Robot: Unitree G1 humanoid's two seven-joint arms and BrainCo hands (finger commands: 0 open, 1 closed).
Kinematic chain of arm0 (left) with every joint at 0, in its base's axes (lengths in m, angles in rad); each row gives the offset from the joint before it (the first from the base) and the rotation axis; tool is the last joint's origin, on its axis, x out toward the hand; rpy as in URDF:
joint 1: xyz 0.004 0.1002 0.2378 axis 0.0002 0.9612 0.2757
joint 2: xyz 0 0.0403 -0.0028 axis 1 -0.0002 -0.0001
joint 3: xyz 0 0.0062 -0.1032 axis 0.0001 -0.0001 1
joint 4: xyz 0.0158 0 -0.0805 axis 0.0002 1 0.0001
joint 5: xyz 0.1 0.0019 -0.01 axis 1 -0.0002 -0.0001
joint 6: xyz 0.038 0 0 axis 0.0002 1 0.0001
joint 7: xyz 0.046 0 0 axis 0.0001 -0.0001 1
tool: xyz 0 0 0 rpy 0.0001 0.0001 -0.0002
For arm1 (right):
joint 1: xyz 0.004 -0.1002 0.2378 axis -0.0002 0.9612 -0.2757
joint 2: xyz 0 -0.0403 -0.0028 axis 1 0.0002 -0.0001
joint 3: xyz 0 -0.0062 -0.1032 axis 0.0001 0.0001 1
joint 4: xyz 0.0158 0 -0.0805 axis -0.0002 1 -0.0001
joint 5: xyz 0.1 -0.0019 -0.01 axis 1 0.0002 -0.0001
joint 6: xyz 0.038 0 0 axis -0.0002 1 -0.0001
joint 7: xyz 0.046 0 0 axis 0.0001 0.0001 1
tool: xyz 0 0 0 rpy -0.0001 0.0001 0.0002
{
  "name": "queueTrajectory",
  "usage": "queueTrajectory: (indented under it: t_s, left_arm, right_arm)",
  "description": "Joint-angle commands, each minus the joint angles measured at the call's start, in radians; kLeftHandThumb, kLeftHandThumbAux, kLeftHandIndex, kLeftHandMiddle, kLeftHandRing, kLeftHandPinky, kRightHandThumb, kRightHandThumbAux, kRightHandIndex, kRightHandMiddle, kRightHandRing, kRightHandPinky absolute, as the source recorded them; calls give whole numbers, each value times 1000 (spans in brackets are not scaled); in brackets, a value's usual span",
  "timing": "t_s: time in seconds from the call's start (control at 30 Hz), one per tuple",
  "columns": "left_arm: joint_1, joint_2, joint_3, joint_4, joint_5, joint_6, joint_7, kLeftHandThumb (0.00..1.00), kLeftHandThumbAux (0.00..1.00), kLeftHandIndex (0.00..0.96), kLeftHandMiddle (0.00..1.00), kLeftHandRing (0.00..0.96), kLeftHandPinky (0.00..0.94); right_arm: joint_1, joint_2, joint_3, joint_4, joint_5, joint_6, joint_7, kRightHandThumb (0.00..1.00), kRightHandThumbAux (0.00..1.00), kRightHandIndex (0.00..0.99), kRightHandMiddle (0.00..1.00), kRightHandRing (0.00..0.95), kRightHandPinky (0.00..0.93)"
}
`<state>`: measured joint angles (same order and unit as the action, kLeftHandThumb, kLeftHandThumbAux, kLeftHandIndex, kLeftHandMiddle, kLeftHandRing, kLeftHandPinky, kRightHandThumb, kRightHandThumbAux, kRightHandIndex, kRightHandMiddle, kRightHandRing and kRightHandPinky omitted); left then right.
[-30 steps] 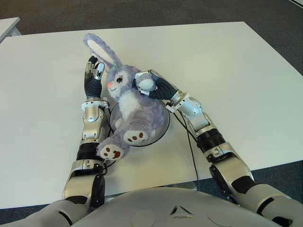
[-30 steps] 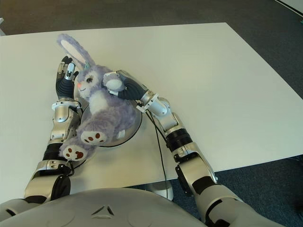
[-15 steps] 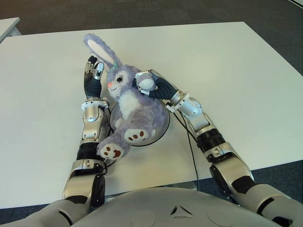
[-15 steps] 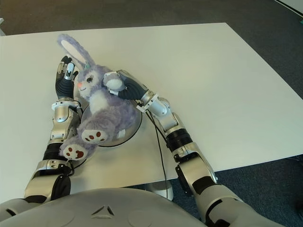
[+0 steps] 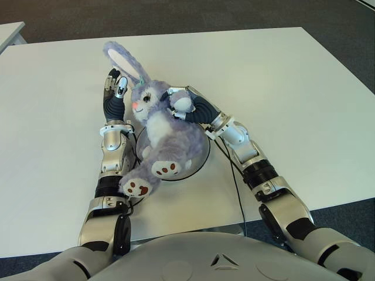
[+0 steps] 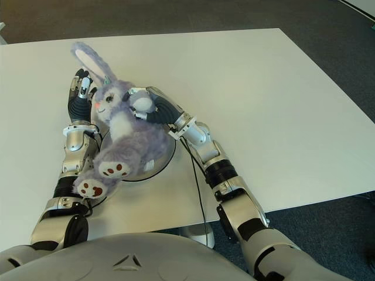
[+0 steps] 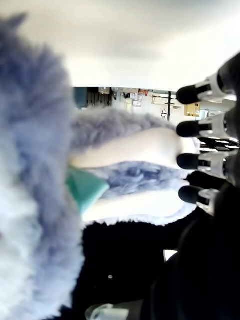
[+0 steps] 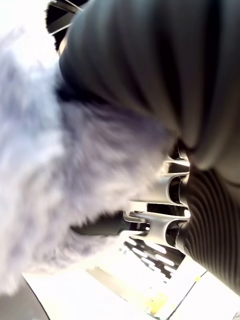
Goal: Put the doll into the plate.
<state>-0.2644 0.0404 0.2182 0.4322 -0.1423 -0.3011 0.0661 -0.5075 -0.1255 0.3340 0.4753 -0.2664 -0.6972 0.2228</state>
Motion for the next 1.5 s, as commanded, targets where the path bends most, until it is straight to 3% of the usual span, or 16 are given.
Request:
queueTrajectory:
  t_s: [0.03, 0.1, 0.27, 0.7, 0.83, 1.5]
  left_arm:
    - [95, -51, 7, 87, -26, 1, -15, 0, 398, 0, 46, 66, 63]
    - [96, -51, 6, 88, -21, -1, -11, 0, 400, 0, 46, 65, 59]
    - [98, -48, 1, 85, -2, 1, 2, 0, 404, 0, 25, 42, 38]
    - [96, -50, 3, 83, -15, 11, -9, 0, 400, 0, 31, 51, 86]
    - [95, -52, 5, 84, -21, 9, -14, 0, 401, 0, 41, 58, 50]
    - [93, -56, 7, 84, -15, 6, -13, 0, 407, 0, 55, 68, 50]
  right_arm:
    - [12, 6, 9, 32, -13, -14, -3, 196, 629, 78, 122, 116, 78]
    - [11, 8, 7, 41, -13, -26, -10, 203, 626, 45, 81, 69, 22]
    - [1, 15, -3, 73, -31, -74, -60, 215, 585, 0, 3, 0, 0]
    - [-6, 21, -10, 85, -36, -93, -97, 196, 492, 0, 0, 0, 0]
    - [-6, 23, -13, 84, -42, -89, -110, 201, 474, 0, 0, 0, 1]
    - [-5, 31, -30, 73, -57, -67, -148, 234, 420, 0, 0, 0, 0]
